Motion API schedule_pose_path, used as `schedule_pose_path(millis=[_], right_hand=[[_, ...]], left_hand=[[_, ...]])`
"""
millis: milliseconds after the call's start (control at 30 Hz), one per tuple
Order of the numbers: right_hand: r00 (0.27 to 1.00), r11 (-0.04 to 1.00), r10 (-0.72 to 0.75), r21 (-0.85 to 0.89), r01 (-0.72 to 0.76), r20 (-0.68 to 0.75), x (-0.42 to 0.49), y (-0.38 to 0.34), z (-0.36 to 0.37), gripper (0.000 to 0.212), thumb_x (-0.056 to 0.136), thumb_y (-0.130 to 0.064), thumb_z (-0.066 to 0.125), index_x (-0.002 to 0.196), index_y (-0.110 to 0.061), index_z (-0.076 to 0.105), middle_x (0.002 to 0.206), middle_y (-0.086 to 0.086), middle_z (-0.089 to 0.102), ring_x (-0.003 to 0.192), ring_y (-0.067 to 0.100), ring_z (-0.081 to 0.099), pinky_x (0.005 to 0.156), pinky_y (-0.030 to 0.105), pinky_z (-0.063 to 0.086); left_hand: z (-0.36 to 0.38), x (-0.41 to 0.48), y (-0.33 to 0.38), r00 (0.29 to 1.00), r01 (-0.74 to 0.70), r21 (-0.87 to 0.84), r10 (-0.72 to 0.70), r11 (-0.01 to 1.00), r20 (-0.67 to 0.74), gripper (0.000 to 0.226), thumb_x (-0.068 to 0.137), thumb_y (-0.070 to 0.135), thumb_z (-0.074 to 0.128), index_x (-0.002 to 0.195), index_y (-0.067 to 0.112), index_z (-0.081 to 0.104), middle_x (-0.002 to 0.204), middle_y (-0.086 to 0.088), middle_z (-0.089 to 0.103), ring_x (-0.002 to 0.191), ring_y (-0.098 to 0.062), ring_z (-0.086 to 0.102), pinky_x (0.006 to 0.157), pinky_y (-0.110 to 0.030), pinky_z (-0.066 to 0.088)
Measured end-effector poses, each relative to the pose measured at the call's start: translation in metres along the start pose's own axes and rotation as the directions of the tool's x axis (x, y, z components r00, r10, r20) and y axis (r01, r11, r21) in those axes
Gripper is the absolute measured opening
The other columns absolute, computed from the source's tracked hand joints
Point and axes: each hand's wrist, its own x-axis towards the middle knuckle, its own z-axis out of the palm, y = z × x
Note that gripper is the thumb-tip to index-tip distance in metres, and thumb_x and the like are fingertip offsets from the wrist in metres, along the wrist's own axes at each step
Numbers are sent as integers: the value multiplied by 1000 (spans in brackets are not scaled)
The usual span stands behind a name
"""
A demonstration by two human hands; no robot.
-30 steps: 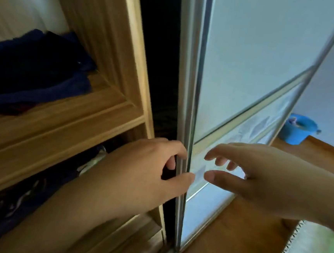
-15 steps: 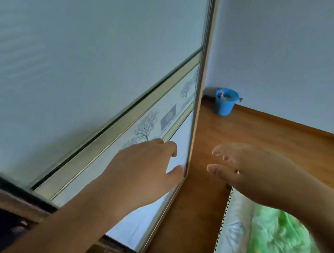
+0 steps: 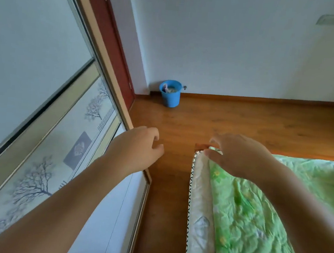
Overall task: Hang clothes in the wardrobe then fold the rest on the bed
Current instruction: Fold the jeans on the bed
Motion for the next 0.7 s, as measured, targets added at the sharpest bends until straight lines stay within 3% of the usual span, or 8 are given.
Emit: schedule_pose_path(millis=[333, 533, 700], right_hand=[[943, 942, 332, 53, -330, -22, 40, 90, -7, 40, 100, -56, 46, 123, -25, 55, 120, -1, 65, 110, 26, 63, 89, 46, 55], [828, 828, 560, 69, -557, -38, 104, 124, -13, 41, 99, -58, 46, 123, -26, 53, 118, 1, 64, 105, 27, 63, 85, 46, 56], [730, 727, 683, 134, -673, -36, 166, 137, -27, 38, 99, -56, 47, 121, -26, 55, 123, 0, 64, 107, 26, 64, 83, 40, 54]], left_hand=[[33, 166, 48, 955, -280, 39, 273, 959, 118, 34, 96, 52, 47, 123, 32, 56, 102, 14, 55, 86, -6, 56, 75, -35, 55], [60, 312, 80, 870, -489, 37, 485, 871, 82, 32, 95, 52, 49, 119, 33, 58, 103, 13, 56, 84, -7, 54, 61, -27, 40], [79, 408, 106, 764, -625, -20, 617, 780, 189, 30, 95, 50, 50, 117, 31, 60, 98, 13, 54, 85, -10, 52, 57, -25, 31]])
